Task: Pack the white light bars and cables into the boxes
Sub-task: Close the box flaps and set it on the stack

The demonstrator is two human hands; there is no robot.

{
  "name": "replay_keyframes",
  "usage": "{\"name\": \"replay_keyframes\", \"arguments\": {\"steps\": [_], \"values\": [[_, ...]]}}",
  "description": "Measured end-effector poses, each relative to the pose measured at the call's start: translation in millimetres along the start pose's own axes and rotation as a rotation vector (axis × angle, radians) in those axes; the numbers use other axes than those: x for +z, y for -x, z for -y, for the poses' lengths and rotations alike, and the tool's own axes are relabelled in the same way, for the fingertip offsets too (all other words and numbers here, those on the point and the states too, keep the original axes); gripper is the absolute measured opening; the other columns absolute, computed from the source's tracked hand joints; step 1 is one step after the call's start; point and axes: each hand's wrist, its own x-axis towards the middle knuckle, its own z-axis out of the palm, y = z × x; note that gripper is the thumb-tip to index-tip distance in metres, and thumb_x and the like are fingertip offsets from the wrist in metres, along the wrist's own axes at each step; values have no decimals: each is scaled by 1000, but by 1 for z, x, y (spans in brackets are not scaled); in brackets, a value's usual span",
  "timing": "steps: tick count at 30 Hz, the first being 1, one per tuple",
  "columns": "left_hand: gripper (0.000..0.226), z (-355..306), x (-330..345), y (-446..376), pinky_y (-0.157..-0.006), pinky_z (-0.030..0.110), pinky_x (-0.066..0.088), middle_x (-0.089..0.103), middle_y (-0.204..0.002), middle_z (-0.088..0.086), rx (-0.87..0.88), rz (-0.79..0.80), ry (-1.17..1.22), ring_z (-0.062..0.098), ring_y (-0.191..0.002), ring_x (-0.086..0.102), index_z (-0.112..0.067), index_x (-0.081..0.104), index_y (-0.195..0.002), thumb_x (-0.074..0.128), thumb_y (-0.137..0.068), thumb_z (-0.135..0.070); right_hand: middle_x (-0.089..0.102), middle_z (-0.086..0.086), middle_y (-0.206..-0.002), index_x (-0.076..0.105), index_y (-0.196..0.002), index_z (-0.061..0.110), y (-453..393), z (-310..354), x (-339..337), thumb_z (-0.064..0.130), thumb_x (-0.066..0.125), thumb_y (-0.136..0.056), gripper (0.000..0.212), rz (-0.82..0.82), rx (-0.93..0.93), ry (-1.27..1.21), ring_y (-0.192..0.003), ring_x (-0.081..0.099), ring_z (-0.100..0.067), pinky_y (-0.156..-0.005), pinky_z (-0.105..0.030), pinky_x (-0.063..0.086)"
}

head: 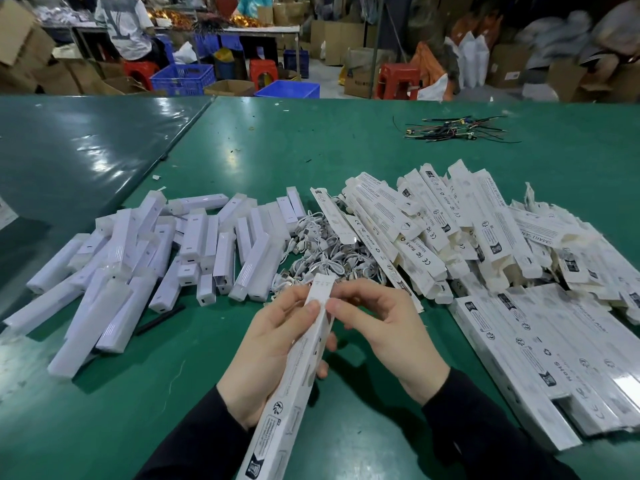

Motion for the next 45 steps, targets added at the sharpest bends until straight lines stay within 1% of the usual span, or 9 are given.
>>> {"name": "replay_keyframes", "arguments": {"steps": [4, 9, 14, 18, 21, 26, 34, 42, 45], "values": [[33, -1, -1, 0, -41, 27, 50, 58, -81, 16, -11, 21, -54, 22, -62, 59, 0, 58, -116, 57, -87, -16, 67, 0, -81, 73, -80, 12, 0, 0, -3, 7, 69, -87, 10, 64, 67, 66, -71, 59, -4, -67, -15, 44], [32, -2, -3, -2, -39, 27, 49, 60, -83, 12, -60, 31, -46, 23, -60, 58, 1, 59, -113, 58, -86, -16, 70, 4, -88, 67, -91, 15, -3, 0, -5, 8, 74, -83, 13, -150, 50, 8, -74, 62, -7, -67, -20, 49], [34, -4, -6, -2, -37, 23, 45, 62, -89, 14, -156, 114, 137, 21, -62, 58, 0, 59, -117, 60, -90, -21, 75, 3, -94, 75, -101, 15, -4, 7, -11, 3, 64, -90, 19, 42, 14, -28, -84, 68, -7, -77, -17, 50], [65, -5, -8, -1, -37, 21, 46, 60, -89, 14, -173, 180, 122, 21, -63, 60, -3, 68, -107, 96, -50, -19, 76, -6, -83, 77, -91, 7, -4, 7, -12, 3, 72, -83, 10, -26, 12, -43, -74, 68, -8, -68, -14, 49], [33, -4, -5, 0, -52, 25, 55, 60, -81, 7, -197, 176, 43, 18, -67, 64, -6, 70, -103, 77, -71, -11, 75, -7, -82, 76, -88, 9, -5, 6, -13, 5, 71, -83, 9, -39, 10, -17, -75, 71, -11, -67, -14, 48], [39, -4, -2, 2, -55, 39, 60, 68, -99, 20, -260, 289, 61, 30, -88, 68, -7, 64, -115, 56, -88, -34, 75, -8, -98, 74, -100, 8, -5, 10, -14, 8, 64, -88, 15, 60, 46, -66, -88, 70, -13, -80, -20, 52], [51, 0, -9, 1, -45, 33, 57, 59, -86, 16, -383, 501, 150, 24, -59, 62, -9, 58, -117, 50, -90, -53, 71, -4, -80, 68, -95, 9, -6, 12, -13, 16, 72, -72, 24, 52, 267, -332, -66, 65, -10, -59, -20, 52], [62, 3, -12, 0, -37, 22, 47, 48, -72, 8, -450, 512, 228, 14, -45, 47, -4, 40, -127, 52, -93, -53, 74, -12, -107, 77, -105, 16, -3, 15, -10, 19, 67, -79, 28, 169, 231, -353, -92, 69, -14, -80, -26, 56], [51, 1, -13, 0, -35, 21, 46, 46, -72, 7, -466, 524, 255, 13, -43, 45, -7, 47, -111, 47, -93, -55, 74, -7, -106, 73, -111, 19, -2, 15, -10, 11, 67, -86, 27, 202, 190, -354, -91, 69, -13, -77, -23, 56]]}}
